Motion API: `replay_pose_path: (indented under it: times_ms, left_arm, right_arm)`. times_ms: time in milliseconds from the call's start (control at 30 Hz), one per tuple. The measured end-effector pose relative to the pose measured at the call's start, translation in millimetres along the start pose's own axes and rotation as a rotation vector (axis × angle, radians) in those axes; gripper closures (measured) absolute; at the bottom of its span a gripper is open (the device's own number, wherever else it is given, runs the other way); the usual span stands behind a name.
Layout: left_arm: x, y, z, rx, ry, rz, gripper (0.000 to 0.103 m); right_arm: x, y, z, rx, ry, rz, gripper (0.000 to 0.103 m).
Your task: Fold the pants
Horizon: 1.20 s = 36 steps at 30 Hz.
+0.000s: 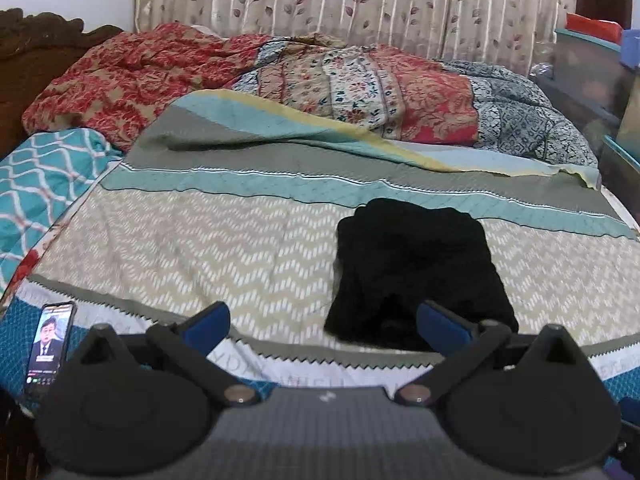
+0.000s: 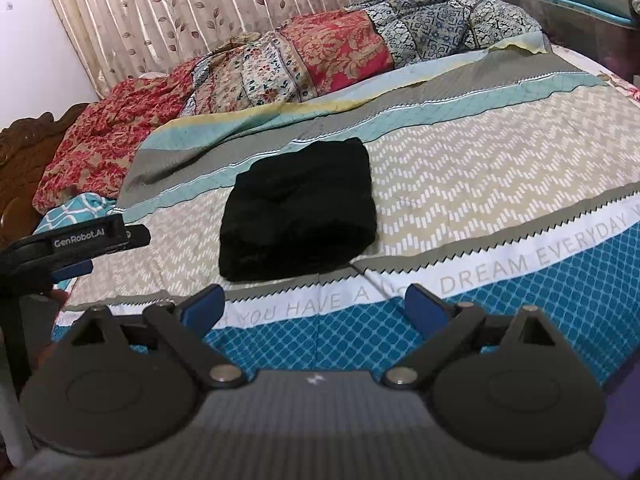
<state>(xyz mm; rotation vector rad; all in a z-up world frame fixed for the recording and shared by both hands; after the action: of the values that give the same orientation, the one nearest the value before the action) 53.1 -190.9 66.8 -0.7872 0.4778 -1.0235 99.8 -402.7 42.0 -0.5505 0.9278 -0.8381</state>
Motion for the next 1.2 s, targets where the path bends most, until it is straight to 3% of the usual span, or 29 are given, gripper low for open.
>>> replay_pose_path:
  times_ms: [133, 567, 900, 1200]
  left_arm:
    - [0, -1, -2, -0.045, 0.045, 0.005, 0.0]
    - [6, -16, -9, 0.064, 0.128, 0.23, 0.0]
    - [5, 4, -15, -0.069, 0.108, 0.16, 0.0]
    - [8, 20, -22, -0.135, 0.101, 0.122, 0.0]
  right_arm:
    - [-7, -3, -6, 0.005, -0.013, 0.001, 0.005]
    - [-9, -8, -16, 0.007, 0.008, 0.015, 0.005]
    - [-6, -2, -18, -0.004, 0.02, 0.006, 0.005]
    - [1, 7, -17, -0.019, 0.039, -0.009, 0.005]
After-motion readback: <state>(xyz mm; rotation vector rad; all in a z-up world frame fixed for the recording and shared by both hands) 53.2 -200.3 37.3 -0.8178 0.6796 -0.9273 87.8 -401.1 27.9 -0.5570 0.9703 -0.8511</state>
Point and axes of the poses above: each gripper's, at about its wrist camera, not at the fingertips, and y roughly the way its jaws point, x to its right, z to its top, the point moved 4 cm from there along y, roughly the way its jaws point, and after that the axes turned 9 degrees about -x, right-handed, at the moved point
